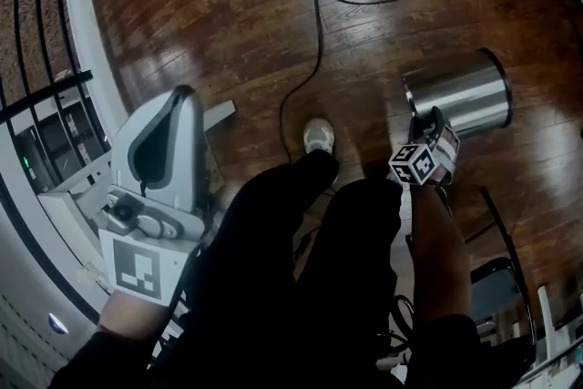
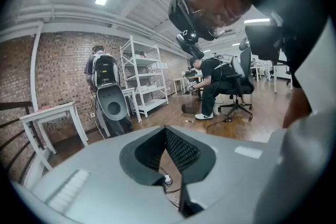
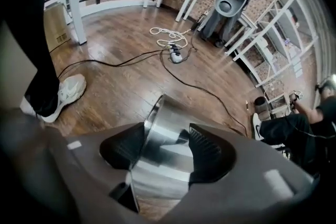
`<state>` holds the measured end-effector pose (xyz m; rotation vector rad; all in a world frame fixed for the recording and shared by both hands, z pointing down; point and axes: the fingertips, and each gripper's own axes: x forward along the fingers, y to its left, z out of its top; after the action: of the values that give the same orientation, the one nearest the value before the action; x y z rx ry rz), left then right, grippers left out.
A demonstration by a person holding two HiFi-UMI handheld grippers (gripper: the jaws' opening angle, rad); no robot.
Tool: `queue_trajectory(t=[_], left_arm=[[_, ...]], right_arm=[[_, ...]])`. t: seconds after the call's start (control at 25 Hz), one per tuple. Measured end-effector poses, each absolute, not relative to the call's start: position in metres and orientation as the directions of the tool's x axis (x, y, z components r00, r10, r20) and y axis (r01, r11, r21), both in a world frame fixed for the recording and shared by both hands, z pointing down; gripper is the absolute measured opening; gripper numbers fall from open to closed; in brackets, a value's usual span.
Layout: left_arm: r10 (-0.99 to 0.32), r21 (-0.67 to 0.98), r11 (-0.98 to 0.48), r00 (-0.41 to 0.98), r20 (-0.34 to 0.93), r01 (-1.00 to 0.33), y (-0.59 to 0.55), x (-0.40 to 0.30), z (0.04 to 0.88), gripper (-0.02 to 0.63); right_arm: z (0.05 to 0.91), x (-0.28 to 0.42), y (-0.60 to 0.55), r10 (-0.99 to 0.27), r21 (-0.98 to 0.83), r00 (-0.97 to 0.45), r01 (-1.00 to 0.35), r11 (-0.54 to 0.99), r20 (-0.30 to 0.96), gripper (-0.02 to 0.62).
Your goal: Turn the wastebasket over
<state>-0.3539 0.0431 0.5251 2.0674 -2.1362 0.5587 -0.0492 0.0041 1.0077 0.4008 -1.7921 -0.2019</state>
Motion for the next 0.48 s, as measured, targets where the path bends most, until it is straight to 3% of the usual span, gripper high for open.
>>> queue_trajectory(t=[0.36,0.48], left_arm=[[-0.956,-0.155,-0.011,-0.035,0.291,-0.988,0.02,-0.347,0.49,-0.001],[-0.961,-0.155,-0.016,-0.028,0.275,-0.988,0.01,-0.343,0.477,0.0]], right_arm=[[0.929,-0.015,-0.086,-0.488,0.374,-0.215,-0.414,0.83,0.846,0.114],[0.909,0.009,-0.125,-0.514,0.353,-0.187,-0.534,0.769,0.837,0.089]])
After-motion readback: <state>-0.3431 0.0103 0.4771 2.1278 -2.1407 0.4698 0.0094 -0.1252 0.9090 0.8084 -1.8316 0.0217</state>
